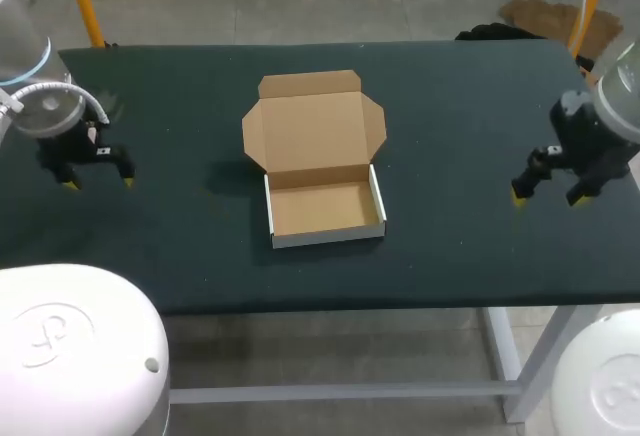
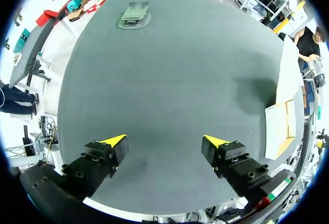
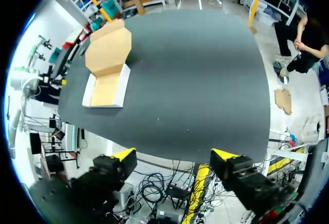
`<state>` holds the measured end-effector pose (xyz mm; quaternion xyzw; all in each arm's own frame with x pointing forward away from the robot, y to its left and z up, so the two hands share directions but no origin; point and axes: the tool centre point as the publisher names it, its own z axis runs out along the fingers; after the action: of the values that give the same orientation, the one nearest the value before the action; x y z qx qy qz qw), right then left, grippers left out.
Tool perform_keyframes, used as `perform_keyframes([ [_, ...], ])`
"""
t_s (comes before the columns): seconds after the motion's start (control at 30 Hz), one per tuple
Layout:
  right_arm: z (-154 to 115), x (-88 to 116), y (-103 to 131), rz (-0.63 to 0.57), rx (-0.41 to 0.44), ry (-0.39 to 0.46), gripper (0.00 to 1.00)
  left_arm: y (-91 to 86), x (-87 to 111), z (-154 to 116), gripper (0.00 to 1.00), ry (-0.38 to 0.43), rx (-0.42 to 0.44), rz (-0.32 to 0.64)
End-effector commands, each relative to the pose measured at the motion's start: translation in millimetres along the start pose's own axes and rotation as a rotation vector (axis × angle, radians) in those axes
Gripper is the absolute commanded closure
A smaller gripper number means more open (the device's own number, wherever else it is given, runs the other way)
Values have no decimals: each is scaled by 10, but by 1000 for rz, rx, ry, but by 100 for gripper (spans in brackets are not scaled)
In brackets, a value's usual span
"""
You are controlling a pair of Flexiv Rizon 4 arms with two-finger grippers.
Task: Assemble the packaging by folding the flat box into shape, placing the metal phone stand inside, and closing the box properly
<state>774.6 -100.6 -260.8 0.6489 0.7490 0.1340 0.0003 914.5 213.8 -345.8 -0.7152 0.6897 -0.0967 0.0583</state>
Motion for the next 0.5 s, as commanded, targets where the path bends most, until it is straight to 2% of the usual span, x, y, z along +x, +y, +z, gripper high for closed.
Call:
perform_keyframes([
  [0.03, -20, 6, 0, 1, 4, -3, 0, -186, -90, 151, 0, 3, -32, 1],
  [0.5, -20, 6, 0, 1, 4, -3, 0, -524, -266, 350, 0, -3, -42, 28],
])
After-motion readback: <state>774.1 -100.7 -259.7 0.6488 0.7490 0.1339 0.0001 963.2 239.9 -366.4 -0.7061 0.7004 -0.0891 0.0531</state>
